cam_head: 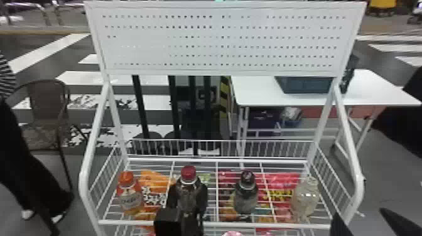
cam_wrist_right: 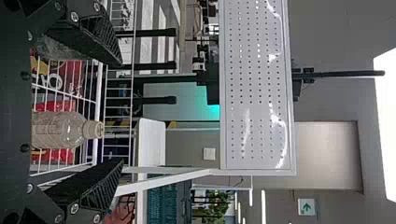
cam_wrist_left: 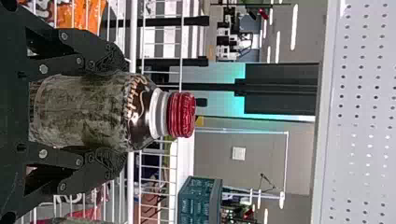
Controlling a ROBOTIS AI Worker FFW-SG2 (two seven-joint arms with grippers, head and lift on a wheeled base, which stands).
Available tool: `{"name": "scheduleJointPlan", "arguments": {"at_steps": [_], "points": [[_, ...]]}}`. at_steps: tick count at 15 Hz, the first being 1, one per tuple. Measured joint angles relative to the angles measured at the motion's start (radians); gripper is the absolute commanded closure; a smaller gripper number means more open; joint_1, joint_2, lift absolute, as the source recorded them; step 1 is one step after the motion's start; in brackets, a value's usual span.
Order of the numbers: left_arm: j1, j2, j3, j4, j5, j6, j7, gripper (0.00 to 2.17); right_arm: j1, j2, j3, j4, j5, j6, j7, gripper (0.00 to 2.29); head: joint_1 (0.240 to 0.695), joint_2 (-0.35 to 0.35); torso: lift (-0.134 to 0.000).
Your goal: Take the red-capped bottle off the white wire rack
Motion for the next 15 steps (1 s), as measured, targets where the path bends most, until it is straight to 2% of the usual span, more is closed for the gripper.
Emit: {"name": "scheduleJointPlan", "arguments": {"at_steps": [4,7,11,15], "points": [[0.133,0.071,0.048,-0.323,-0.004,0.171,0.010,1.73,0.001,0.000,-0.002,0.001,0.000,-0.004,0.000,0.17,0.499,0.000,0.000],[0.256,0.110,0.165,-0.538,0.003,0.260,0.008,1.73,-0.001,0.000,0.005,0.001,0.002,-0.004,0.000,0.17,0.499,0.000,0.000],[0.405,0.123,0.346,-0.722,0.029,0.300,-0.032,1.73,-0.006,0.000,0.012,0.001,0.007,-0.004,0.000,0.17,0.499,0.000,0.000],[0.507,0.123,0.492,-0.795,0.099,0.291,-0.093,1.73,-0.005,0.000,0.012,0.001,0.008,-0.004,0.000,0.17,0.499,0.000,0.000]]}}
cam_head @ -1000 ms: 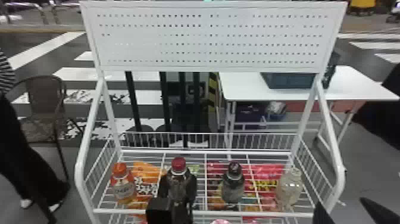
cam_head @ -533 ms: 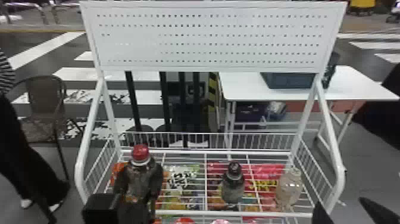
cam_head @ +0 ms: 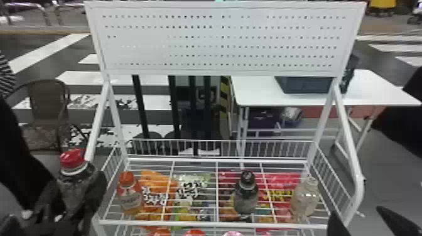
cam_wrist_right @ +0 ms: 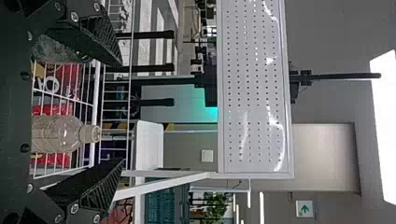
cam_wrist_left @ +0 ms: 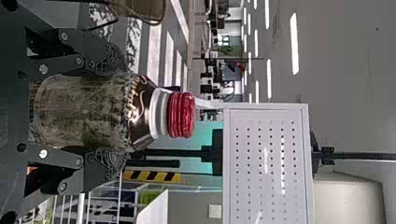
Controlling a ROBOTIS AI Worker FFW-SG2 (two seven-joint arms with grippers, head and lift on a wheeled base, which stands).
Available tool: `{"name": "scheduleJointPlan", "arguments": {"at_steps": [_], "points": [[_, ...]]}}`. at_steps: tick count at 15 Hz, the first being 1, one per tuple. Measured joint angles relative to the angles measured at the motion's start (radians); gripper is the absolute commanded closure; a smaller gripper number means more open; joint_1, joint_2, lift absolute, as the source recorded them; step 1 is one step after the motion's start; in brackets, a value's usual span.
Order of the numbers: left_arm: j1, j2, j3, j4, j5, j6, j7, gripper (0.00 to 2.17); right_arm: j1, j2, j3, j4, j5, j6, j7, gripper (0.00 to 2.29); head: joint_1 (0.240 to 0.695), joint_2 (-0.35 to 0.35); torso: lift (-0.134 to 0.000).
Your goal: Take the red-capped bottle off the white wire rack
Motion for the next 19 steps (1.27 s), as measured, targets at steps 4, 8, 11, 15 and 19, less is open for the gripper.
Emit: {"name": "scheduleJointPlan", "arguments": {"at_steps": [4,8,11,15,19], "points": [[0.035,-0.004,0.017,0.015,0.015,-0.036,-0.006,1.73,0.001,0.000,0.002,-0.007,0.005,0.000,0.000,0.17,0.499,0.000,0.000],[0.045,-0.007,0.017,0.017,0.014,-0.062,-0.006,1.73,0.007,0.000,0.003,-0.011,0.004,0.000,0.001,0.17,0.499,0.000,0.000],[0.038,-0.006,0.019,0.021,0.012,-0.063,-0.003,1.73,0.012,0.000,0.002,-0.012,-0.001,0.000,0.009,0.17,0.499,0.000,0.000],[0.032,-0.006,0.032,0.024,0.013,-0.061,-0.003,1.73,0.014,0.000,-0.005,-0.012,-0.005,-0.003,0.012,0.17,0.499,0.000,0.000],[0.030,-0.006,0.043,0.023,0.014,-0.060,-0.005,1.73,0.015,0.000,-0.005,-0.012,-0.006,-0.003,0.014,0.17,0.499,0.000,0.000]]}}
